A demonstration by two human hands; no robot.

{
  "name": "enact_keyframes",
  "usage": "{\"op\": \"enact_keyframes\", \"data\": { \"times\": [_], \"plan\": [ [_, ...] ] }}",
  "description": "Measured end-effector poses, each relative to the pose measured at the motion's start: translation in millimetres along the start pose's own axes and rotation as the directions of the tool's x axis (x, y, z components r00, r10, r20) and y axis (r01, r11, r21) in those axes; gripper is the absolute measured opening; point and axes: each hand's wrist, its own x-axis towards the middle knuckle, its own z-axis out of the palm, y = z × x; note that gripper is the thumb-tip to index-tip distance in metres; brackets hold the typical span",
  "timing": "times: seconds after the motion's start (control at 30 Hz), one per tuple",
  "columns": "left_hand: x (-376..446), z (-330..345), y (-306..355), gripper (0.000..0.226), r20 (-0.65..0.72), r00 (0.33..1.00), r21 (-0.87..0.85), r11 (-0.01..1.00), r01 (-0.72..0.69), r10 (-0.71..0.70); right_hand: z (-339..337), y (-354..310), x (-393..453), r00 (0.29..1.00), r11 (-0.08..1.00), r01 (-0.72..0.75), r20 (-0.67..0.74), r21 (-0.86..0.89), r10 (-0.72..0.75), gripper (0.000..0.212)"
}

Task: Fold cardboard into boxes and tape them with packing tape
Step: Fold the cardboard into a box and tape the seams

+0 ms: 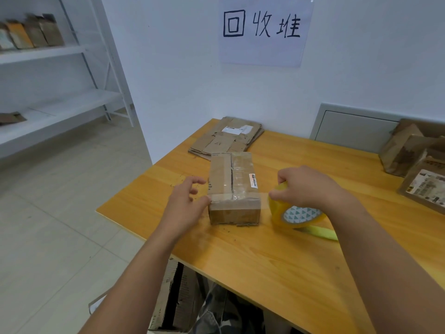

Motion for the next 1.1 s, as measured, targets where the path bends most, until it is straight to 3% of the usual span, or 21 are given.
{"op": "enact_keyframes", "data": {
  "times": [0.07, 0.13, 0.2, 0.3, 0.47, 0.53, 0.67, 0.83, 1.1],
  "plan": [
    [0, 3, -1, 0.035, -0.026, 0.964, 0.172, 0.951, -0.255, 0.263, 1, -2, 1, 1.0, 1.0, -0.003, 0.0, -0.026, 0.003, 0.028],
    [-1, 7, -4, 0.039, 0.042, 0.885, 0.405, 0.802, -0.439, 0.463, 2, -4, 1, 1.0, 0.999, -0.001, -0.005, -0.043, 0.001, 0.027],
    [-2, 15, -6, 0.039, 0.134, 0.807, 0.568, 0.623, -0.538, 0.575, 2, -5, 2, 1.0, 0.998, -0.001, -0.012, -0.055, 0.0, 0.028],
    [-14, 30, -4, 0.034, 0.134, 0.784, 0.679, 0.52, -0.518, 0.606, 3, -2, 3, 1.0, 0.999, -0.018, -0.025, -0.034, 0.017, 0.03],
    [-28, 58, 4, 0.057, 0.134, 0.814, 0.827, 0.389, -0.406, 0.565, 4, 8, 0, 0.998, 0.999, -0.025, -0.054, 0.025, 0.026, 0.04],
    [-26, 70, 5, 0.056, 0.137, 0.79, 0.827, 0.37, -0.423, 0.598, 4, 13, -3, 0.996, 0.995, -0.032, -0.079, 0.098, 0.039, 0.047],
    [-19, 82, 3, 0.045, 0.081, 0.755, 0.779, 0.431, -0.455, 0.65, 7, 29, -13, 0.992, 0.963, -0.002, -0.122, 0.27, 0.036, 0.068],
    [-17, 84, 3, 0.036, 0.027, 0.719, 0.788, 0.428, -0.442, 0.694, 14, 65, -29, 0.998, 0.853, 0.052, -0.065, 0.52, -0.021, 0.079],
    [-12, 89, 0, 0.033, -0.014, 0.69, 0.804, 0.419, -0.422, 0.723, 49, 97, -29, 0.998, 0.788, 0.045, -0.065, 0.614, -0.006, 0.06]
  ]
}}
